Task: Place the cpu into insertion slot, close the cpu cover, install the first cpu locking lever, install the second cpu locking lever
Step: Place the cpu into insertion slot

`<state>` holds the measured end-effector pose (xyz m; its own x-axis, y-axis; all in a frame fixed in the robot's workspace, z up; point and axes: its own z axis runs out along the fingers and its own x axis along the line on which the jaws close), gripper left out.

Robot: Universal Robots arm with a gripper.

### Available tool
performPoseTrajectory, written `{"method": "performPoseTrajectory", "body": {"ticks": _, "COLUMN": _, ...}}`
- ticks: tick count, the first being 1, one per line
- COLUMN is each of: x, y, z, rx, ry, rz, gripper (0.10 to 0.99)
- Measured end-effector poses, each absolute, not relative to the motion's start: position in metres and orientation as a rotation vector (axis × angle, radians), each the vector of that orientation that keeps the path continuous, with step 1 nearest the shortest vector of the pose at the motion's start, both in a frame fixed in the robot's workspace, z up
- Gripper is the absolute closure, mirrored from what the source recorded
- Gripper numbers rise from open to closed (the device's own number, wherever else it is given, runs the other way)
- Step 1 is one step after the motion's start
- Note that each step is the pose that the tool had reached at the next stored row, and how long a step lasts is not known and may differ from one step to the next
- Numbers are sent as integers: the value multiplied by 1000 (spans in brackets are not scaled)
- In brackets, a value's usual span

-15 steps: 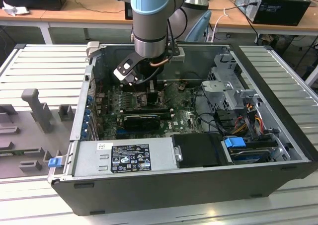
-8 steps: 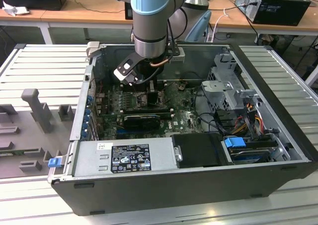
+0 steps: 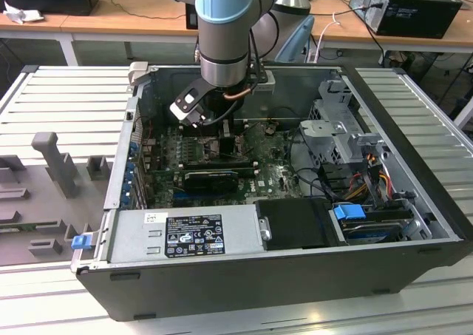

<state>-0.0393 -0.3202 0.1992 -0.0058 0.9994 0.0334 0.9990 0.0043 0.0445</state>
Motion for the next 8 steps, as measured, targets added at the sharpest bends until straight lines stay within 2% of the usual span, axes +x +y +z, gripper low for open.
{"method": "performPoseTrajectory", "body": {"ticks": 8, "x": -39, "y": -320, "z": 201, "rx": 2210, "ry": 2220, "rz": 86, "gripper": 482}}
